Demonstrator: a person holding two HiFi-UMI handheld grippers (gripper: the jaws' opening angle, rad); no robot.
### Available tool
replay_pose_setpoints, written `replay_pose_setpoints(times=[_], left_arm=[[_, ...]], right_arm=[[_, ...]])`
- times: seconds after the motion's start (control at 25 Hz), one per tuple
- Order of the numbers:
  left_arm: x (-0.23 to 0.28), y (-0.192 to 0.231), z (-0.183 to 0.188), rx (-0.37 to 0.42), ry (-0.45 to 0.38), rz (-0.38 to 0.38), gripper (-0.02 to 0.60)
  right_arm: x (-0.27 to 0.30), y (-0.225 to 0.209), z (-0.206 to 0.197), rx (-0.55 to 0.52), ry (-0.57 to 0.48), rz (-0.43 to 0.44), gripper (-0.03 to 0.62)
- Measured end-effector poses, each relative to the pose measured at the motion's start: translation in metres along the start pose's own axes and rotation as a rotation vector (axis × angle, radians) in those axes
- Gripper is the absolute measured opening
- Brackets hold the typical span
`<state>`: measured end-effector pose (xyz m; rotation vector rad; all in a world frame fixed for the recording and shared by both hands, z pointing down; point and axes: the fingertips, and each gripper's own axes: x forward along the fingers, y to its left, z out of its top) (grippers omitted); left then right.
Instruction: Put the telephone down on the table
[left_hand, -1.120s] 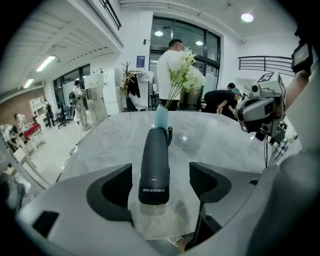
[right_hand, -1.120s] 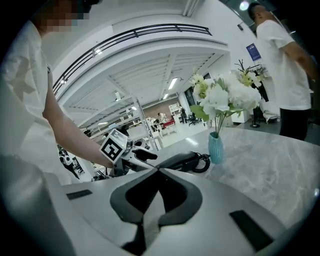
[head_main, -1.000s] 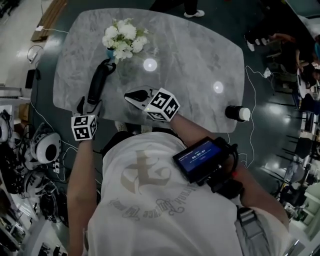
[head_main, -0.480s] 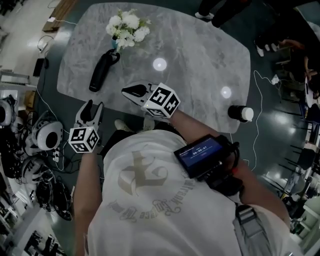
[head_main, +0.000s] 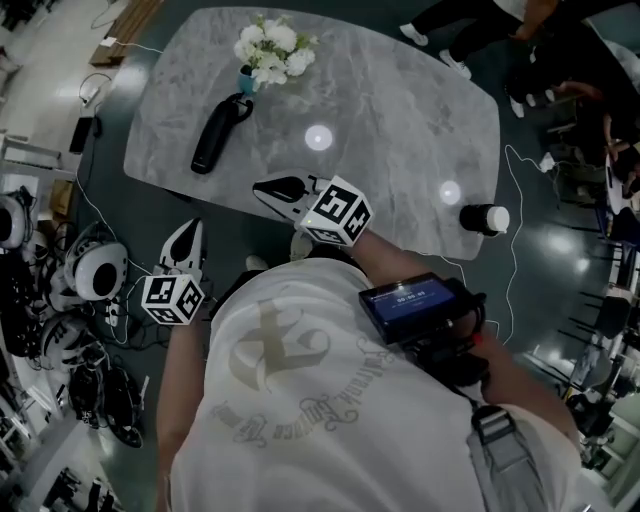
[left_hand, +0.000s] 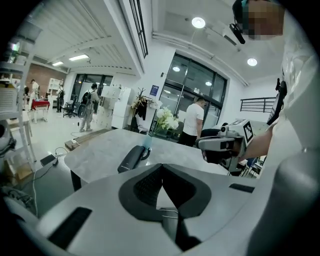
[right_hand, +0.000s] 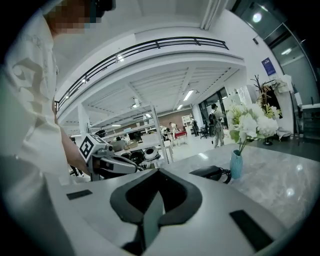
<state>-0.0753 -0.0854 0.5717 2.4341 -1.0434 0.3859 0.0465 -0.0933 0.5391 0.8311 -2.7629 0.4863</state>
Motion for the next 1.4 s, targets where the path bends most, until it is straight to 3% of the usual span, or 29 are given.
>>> replay_pose_setpoints(times=[0.68,1.4], left_arm=[[-0.037,0.007,-0.033,0.006,0.032,-0.081,0.012],[-0.043,0.019,-0.032,0.039,0.039,-0.144,0.013]], right_arm=[[0.002,0.053,-0.023,0.043,0.0,-0.094,0.015],[0.007,0.072,-0.03,0.048,0.001,-0.184,0.015]])
